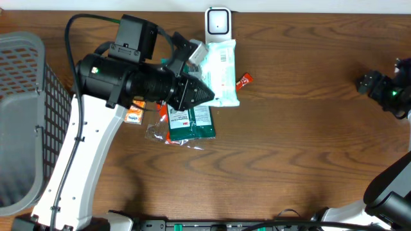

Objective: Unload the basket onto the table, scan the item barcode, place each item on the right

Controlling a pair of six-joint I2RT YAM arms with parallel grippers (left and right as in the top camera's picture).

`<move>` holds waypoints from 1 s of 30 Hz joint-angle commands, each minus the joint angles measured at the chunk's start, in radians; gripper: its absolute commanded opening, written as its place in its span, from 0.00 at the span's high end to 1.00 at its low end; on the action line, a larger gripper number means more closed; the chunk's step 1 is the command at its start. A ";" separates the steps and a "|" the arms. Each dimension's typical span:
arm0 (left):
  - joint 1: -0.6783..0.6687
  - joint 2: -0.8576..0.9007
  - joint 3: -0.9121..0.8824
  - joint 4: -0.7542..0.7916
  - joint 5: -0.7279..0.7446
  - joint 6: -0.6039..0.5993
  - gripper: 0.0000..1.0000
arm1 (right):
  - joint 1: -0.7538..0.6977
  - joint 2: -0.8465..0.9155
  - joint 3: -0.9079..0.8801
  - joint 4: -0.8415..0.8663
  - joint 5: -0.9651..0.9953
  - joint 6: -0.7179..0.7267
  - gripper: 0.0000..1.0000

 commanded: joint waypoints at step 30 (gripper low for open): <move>-0.082 0.338 0.010 0.537 -1.132 -0.161 0.93 | 0.014 0.011 -0.006 -0.051 -0.480 -0.012 0.01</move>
